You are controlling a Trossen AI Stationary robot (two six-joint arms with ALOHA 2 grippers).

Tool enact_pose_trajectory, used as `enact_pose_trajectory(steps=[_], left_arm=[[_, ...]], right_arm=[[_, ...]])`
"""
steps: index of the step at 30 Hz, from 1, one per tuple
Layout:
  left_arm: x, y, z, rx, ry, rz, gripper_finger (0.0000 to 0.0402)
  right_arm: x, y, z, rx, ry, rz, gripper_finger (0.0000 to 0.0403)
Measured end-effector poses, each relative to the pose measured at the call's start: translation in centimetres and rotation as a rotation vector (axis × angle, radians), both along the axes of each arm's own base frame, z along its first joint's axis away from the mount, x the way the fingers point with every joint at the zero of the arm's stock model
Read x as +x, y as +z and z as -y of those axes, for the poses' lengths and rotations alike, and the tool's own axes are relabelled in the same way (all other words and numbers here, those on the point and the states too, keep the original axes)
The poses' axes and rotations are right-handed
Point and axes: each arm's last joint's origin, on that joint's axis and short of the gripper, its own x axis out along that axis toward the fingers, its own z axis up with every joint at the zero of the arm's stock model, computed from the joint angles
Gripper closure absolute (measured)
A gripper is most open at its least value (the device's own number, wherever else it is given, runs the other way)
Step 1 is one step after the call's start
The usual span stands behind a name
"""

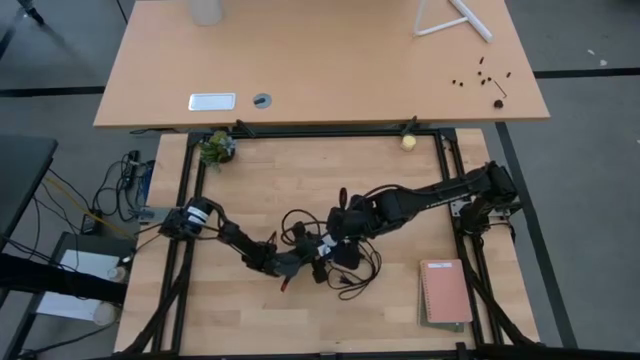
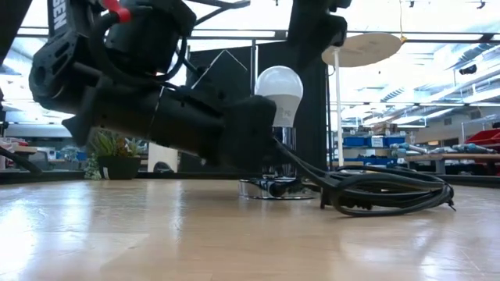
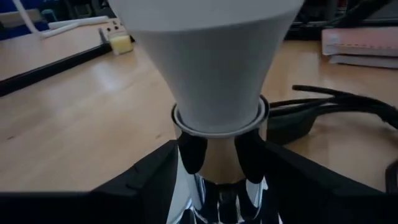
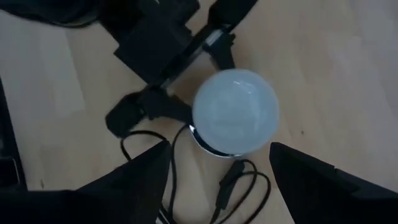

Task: Screw lightbulb
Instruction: Remove the white lightbulb from the silver lamp

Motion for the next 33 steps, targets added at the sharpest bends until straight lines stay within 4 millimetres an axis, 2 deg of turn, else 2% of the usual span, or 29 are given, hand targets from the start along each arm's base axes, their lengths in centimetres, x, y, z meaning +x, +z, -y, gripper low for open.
enact_pose_trajectory(steps=[5, 10, 13, 17, 25, 33], left_arm=[[0.0, -0.1, -0.2, 0.009, 0.003, -0.016, 0.0178], [0.0, -0.1, -0.2, -0.028, 0.011, 0.006, 0.0179], [0.0, -0.1, -0.2, -0.034, 0.012, 0.005, 0.0179], [-0.1, -0.2, -0.2, -0.035, 0.011, 0.000, 0.0179], [0.0, -0.1, -0.1, -0.043, 0.006, 0.012, 0.0179], [-0.1, -0.1, -0.1, -0.043, 0.005, 0.011, 0.0179]], right_arm=[[0.0, 0.0, -0.2, -0.014, -0.044, 0.010, 0.0123], [0.6, -1.1, -0.8, -0.056, -0.095, 0.016, 0.0123], [0.9, -1.9, -1.8, -0.121, -0.123, 0.026, 0.0123], [0.9, -2.7, -4.3, -0.261, -0.164, 0.105, 0.0123], [-0.6, -3.8, -8.0, -0.400, -0.270, 0.201, 0.0100], [-3.4, -7.7, -9.6, -0.468, -0.377, 0.260, 0.0072]])
